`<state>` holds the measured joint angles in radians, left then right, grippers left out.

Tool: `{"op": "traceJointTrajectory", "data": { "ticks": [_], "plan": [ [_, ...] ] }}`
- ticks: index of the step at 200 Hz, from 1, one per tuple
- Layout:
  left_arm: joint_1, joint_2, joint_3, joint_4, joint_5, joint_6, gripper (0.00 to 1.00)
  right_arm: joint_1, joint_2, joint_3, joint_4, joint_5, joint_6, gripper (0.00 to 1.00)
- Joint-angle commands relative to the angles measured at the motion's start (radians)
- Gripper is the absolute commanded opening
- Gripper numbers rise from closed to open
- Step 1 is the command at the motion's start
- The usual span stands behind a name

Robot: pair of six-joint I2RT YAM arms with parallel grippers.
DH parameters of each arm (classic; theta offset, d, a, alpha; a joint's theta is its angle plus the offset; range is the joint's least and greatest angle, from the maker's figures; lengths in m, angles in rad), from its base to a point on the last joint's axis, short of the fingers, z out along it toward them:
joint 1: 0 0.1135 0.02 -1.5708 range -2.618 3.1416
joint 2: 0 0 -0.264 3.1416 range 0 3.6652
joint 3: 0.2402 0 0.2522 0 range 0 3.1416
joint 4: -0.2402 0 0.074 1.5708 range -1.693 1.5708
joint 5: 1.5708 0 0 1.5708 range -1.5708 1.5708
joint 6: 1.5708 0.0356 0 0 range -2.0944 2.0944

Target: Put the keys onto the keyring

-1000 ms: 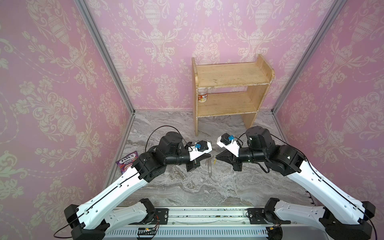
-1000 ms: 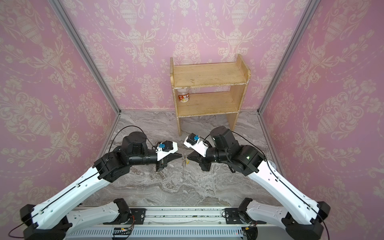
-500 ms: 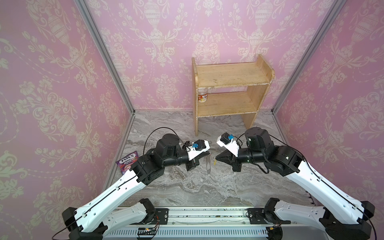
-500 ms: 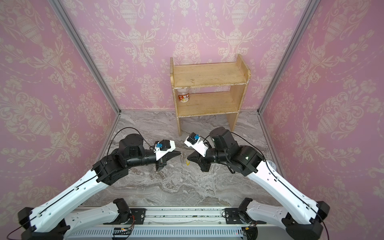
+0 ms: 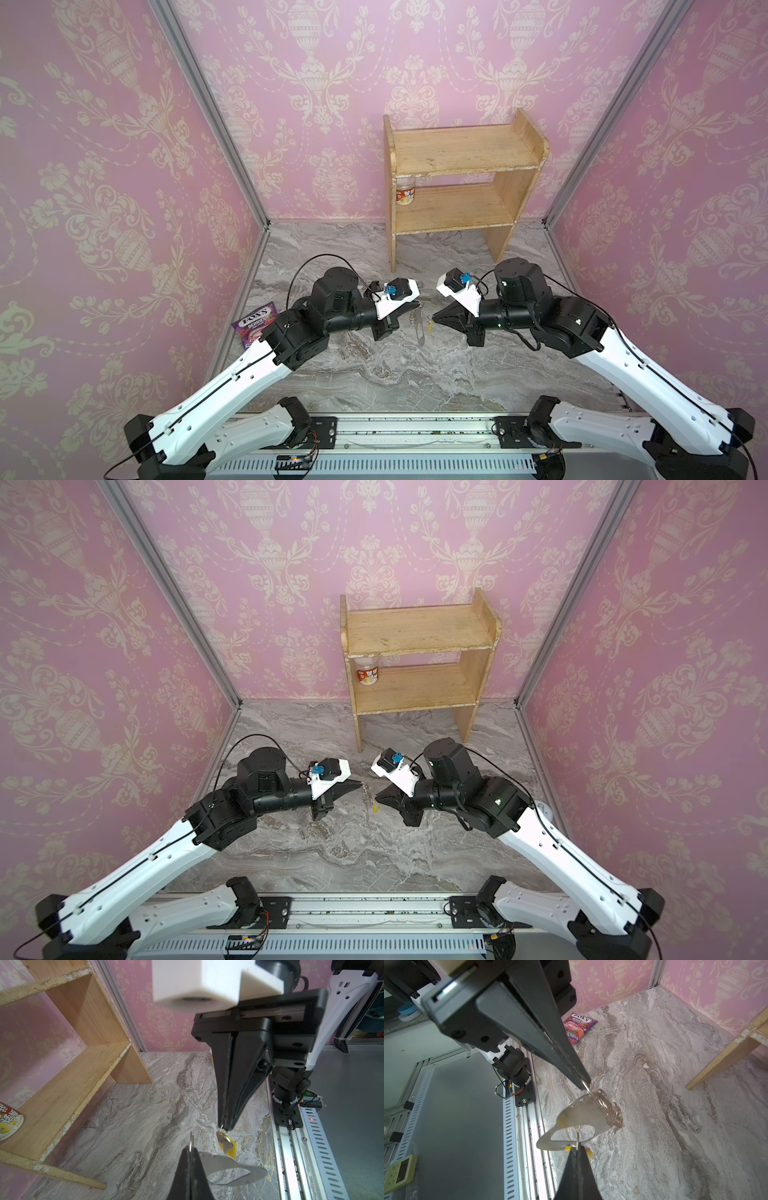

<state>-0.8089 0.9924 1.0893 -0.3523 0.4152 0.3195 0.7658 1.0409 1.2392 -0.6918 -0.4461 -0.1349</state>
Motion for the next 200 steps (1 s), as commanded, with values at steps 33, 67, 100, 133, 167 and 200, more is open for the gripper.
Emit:
{"op": "traceJointTrajectory", "data": {
  "ticks": [33, 67, 100, 133, 167, 200],
  "plan": [
    [-0.001, 0.005, 0.015, 0.007, 0.006, -0.007, 0.0, -0.008, -0.02, 0.0, 0.052, 0.063, -0.001, 0.0],
    [-0.004, 0.005, 0.02, 0.004, 0.013, -0.002, 0.0, -0.008, -0.019, 0.002, 0.084, 0.092, 0.01, 0.0],
    [-0.003, 0.003, 0.018, 0.007, 0.021, -0.003, 0.0, -0.008, -0.006, 0.005, 0.096, 0.084, 0.012, 0.0],
    [-0.003, 0.003, 0.017, 0.009, 0.022, 0.001, 0.0, -0.005, 0.007, 0.013, 0.097, 0.064, 0.015, 0.0],
    [-0.003, 0.0, 0.017, 0.013, 0.025, 0.0, 0.0, -0.003, 0.017, 0.017, 0.094, 0.055, 0.012, 0.0],
    [-0.003, -0.002, 0.018, 0.008, 0.025, 0.0, 0.0, 0.007, 0.022, 0.018, 0.093, 0.054, 0.007, 0.0]
  ]
}}
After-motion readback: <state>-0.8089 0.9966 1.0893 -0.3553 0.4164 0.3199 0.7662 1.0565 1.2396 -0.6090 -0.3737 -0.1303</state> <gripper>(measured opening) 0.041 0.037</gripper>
